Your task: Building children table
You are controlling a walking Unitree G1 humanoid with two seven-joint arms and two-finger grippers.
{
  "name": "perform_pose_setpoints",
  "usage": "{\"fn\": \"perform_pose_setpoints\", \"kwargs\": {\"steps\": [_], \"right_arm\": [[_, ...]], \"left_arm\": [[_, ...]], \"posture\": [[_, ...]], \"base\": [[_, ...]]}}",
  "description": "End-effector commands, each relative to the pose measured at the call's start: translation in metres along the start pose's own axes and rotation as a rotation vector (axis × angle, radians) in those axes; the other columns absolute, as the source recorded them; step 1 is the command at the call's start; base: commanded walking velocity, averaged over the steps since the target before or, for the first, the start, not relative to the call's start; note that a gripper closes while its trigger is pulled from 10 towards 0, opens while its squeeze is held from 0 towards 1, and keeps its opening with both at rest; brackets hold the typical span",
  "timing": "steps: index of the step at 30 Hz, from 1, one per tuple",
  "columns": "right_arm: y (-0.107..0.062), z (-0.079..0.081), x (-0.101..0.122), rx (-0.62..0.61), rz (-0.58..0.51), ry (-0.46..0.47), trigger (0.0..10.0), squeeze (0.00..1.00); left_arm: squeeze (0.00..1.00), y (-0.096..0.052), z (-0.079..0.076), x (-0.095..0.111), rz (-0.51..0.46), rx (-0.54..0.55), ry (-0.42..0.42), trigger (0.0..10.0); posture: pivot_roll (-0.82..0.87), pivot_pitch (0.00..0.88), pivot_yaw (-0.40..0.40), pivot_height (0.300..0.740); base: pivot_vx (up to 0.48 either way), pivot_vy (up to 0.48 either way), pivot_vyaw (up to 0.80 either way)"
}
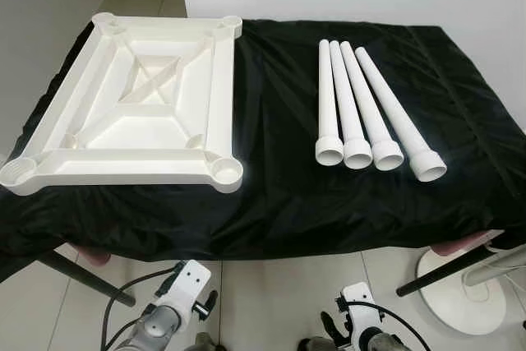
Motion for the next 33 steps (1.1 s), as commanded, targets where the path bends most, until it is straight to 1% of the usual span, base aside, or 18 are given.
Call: {"fn": "perform_pose_setpoints", "kwargs": {"steps": [1,4,8,10,11,15,18,20,24,27,30,31,33], "right_arm": [[-0.005,0.001,-0.004,0.037,-0.002,-0.027,10.0,0.00],[-0.006,0.003,0.000,0.079,-0.023,-0.068,10.0,0.00],[-0.006,0.004,0.002,0.100,-0.029,-0.094,10.0,0.00],[-0.007,0.004,0.001,0.105,-0.027,-0.097,10.0,0.00],[-0.007,0.004,0.001,0.113,-0.023,-0.111,10.0,0.00],[-0.006,0.005,0.003,0.124,-0.024,-0.117,10.0,0.00],[-0.003,0.008,0.012,0.163,-0.048,-0.124,10.0,0.00],[-0.003,0.009,0.014,0.172,-0.055,-0.124,10.0,0.00],[-0.001,0.013,0.022,0.215,-0.077,-0.134,10.0,0.00],[0.000,0.020,0.031,0.247,-0.116,-0.175,10.0,0.00],[0.001,0.028,0.047,0.312,-0.177,-0.189,10.0,0.00],[0.001,0.028,0.047,0.312,-0.177,-0.189,10.0,0.00],[-0.001,0.031,0.056,0.348,-0.216,-0.204,10.0,0.00]], "left_arm": [[0.00,-0.008,-0.027,0.003,-0.055,-0.283,0.030,10.0],[0.00,-0.009,-0.024,0.013,-0.111,-0.318,0.077,10.0],[0.00,-0.009,-0.025,0.019,-0.141,-0.335,0.106,10.0],[0.00,-0.010,-0.025,0.022,-0.158,-0.341,0.112,10.0],[0.00,-0.011,-0.024,0.026,-0.182,-0.339,0.122,10.0],[0.00,-0.012,-0.024,0.028,-0.199,-0.344,0.122,10.0],[0.00,-0.017,-0.027,0.035,-0.252,-0.389,0.117,10.0],[0.00,-0.018,-0.027,0.036,-0.264,-0.395,0.115,10.0],[0.00,-0.021,-0.033,0.038,-0.286,-0.441,0.105,10.0],[0.00,-0.023,-0.035,0.041,-0.307,-0.457,0.103,10.0],[0.00,-0.025,-0.036,0.045,-0.333,-0.466,0.125,10.0],[0.00,-0.025,-0.036,0.045,-0.333,-0.466,0.125,10.0],[0.00,-0.030,-0.038,0.046,-0.354,-0.494,0.150,10.0]], "posture": [[-0.07,0.105,0.063,0.740],[-0.07,0.111,0.068,0.740],[-0.07,0.122,0.066,0.740],[-0.07,0.131,0.062,0.740],[-0.07,0.137,0.062,0.740],[-0.06,0.144,0.060,0.740],[-0.06,0.141,0.052,0.740],[-0.05,0.135,0.052,0.740],[-0.05,0.138,0.037,0.740],[-0.05,0.138,0.033,0.740],[-0.04,0.146,0.036,0.740],[-0.04,0.146,0.036,0.740],[-0.04,0.152,0.038,0.740]], "base": [[0.000,0.000,0.00],[0.000,0.000,0.00],[0.000,0.000,0.00],[0.000,0.000,0.00],[0.000,0.000,0.00],[0.000,0.000,0.00],[0.000,0.000,0.00],[0.000,0.000,0.00],[0.000,0.000,0.00],[0.000,0.000,0.00],[0.000,0.000,0.00],[0.000,0.000,0.00],[0.000,0.000,0.00]]}}
Point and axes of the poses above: a point about 5 cm out from each wrist's last joint towards the gripper, its own y axis pointing out of the wrist towards the gripper, its own x axis along the axis of the wrist's last joint, z = x × y, the point moved 6 cm from there along y, pointing out of the wrist towards the gripper, and after that the axes turned 6 degrees about y, right-handed, at the moved point
